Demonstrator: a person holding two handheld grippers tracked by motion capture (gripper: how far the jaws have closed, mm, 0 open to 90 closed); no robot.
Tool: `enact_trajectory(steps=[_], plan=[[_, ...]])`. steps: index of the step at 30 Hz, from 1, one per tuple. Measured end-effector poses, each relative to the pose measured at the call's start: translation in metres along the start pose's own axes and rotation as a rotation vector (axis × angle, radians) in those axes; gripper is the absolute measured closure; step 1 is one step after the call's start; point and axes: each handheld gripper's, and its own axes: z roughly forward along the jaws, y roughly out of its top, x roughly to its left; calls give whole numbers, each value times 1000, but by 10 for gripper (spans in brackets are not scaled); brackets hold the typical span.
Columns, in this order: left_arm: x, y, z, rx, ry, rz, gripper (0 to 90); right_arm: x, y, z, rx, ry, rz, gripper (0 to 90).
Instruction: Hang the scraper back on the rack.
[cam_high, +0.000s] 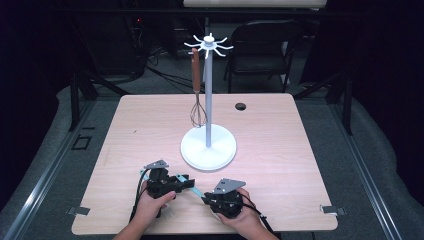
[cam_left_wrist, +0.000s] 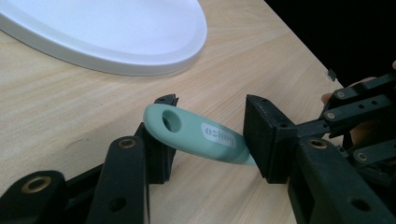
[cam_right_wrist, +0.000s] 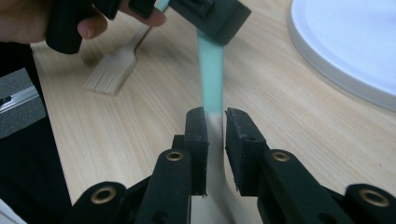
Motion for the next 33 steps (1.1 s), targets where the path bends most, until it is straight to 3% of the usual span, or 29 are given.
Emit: enact_trajectory(steps=[11, 16, 24, 33], plan=[[-1, 0, 0, -7, 6, 0, 519, 2, -2, 4, 65, -10, -16, 807], [-8, 0, 2, -33, -16, -12, 493, 4, 0, 2, 26, -29, -9, 812], [-15, -1, 8, -31, -38, -12, 538, 4, 3, 2, -30, -47, 26, 812], [-23, -3, 12, -29, -64, 3, 600, 2, 5, 1, -54, -58, 59, 812]])
